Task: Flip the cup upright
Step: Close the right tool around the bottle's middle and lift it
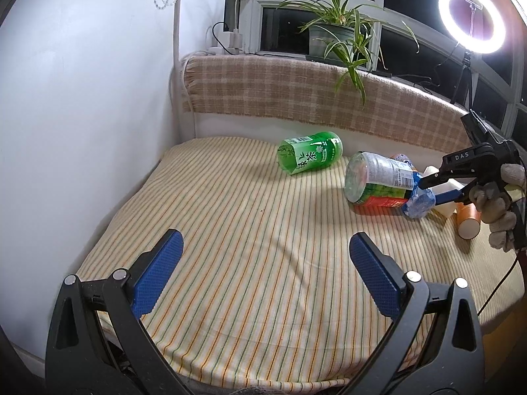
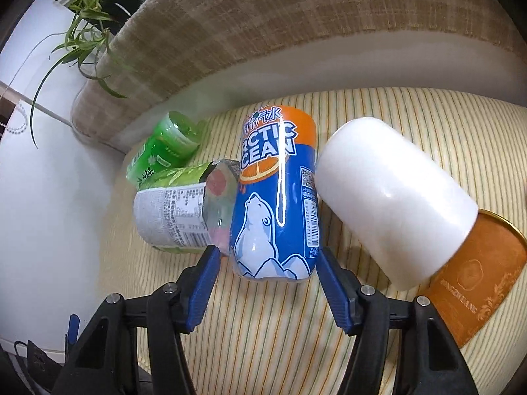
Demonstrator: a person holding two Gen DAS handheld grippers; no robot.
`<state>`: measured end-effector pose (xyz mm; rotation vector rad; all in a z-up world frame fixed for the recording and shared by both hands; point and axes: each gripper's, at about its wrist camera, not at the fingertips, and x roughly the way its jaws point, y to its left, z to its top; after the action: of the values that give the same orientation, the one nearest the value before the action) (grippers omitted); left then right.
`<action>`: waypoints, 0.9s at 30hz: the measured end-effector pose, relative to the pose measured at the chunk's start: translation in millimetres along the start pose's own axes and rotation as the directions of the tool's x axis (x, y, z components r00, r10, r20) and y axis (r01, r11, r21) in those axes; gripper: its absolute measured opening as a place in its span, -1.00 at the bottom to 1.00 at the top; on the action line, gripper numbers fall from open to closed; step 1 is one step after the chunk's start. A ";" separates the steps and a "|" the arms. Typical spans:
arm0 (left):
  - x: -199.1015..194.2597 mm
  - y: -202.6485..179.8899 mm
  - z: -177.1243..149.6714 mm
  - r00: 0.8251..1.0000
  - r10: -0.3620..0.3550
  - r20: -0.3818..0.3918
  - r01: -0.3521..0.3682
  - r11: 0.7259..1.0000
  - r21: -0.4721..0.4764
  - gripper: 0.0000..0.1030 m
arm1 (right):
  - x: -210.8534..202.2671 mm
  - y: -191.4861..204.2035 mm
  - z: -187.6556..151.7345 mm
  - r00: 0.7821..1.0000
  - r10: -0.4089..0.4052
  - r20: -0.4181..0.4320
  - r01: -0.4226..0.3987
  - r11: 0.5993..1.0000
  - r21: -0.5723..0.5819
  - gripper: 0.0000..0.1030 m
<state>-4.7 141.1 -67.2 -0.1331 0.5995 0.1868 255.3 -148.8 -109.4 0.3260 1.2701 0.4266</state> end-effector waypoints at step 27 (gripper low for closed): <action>3.1 -14.8 0.9 1.000 0.005 -0.010 -0.005 1.000 0.028 0.99 | 19.6 -36.1 8.8 0.980 0.197 0.032 -0.199 0.971 0.130 0.29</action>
<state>1.4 127.3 -67.2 -0.1056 0.6122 0.1824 273.0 -171.1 -140.3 0.5719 1.2555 0.5081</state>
